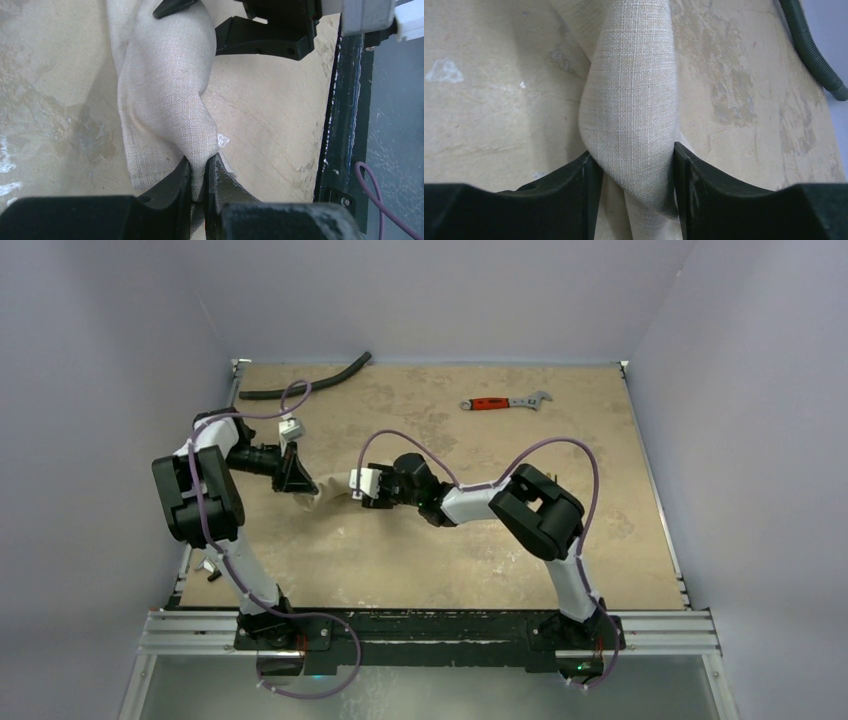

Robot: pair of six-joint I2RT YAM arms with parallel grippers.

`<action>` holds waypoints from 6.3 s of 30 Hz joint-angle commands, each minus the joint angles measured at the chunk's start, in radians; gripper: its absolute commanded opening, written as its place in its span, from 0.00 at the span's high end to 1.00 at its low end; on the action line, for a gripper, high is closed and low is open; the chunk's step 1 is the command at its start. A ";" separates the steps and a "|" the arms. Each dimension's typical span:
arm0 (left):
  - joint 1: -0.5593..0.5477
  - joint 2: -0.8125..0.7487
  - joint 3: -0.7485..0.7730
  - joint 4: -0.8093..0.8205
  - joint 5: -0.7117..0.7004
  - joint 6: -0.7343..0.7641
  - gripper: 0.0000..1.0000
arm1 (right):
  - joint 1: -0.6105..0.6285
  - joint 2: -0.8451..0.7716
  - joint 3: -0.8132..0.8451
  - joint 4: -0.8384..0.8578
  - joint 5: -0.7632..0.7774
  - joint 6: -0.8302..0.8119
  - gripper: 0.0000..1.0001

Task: Fold the napkin into a case and place the utensils inside
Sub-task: Turn over the smaller rectangle folded napkin at the center of the board, then move the spoon to the center of the board, then pick up the spoon from the center of the board.

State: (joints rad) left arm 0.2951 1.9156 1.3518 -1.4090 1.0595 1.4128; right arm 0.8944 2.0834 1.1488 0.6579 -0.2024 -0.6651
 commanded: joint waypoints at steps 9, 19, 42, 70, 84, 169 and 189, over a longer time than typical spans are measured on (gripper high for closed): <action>-0.007 -0.082 0.071 -0.028 0.112 -0.052 1.00 | -0.065 0.010 0.341 -0.533 -0.352 0.146 0.91; -0.145 -0.184 -0.020 -0.028 0.112 -0.067 1.00 | -0.240 -0.007 0.522 -1.433 -0.694 0.069 0.91; -0.223 -0.022 -0.131 -0.028 0.027 -0.111 1.00 | -0.273 0.080 0.423 -1.483 -0.935 0.088 0.93; -0.133 -0.005 0.062 0.454 -0.349 -0.591 0.05 | -0.276 0.142 0.544 -1.314 -0.383 0.296 0.28; -0.243 -0.182 0.087 0.280 -0.187 -0.504 0.11 | -0.282 -0.238 0.173 -0.729 -0.510 0.808 0.91; -0.109 -0.173 0.269 0.334 -0.385 -0.645 0.02 | -0.743 -0.601 -0.325 -0.873 0.458 1.322 0.11; -0.107 -0.181 0.262 0.363 -0.435 -0.651 0.01 | -0.790 -0.537 -0.424 -0.760 0.308 1.297 0.39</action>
State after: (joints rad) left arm 0.1886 1.7695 1.6188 -1.0630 0.6186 0.7849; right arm 0.0994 1.5291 0.7750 -0.1310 0.1684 0.6277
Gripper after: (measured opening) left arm 0.984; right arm 0.632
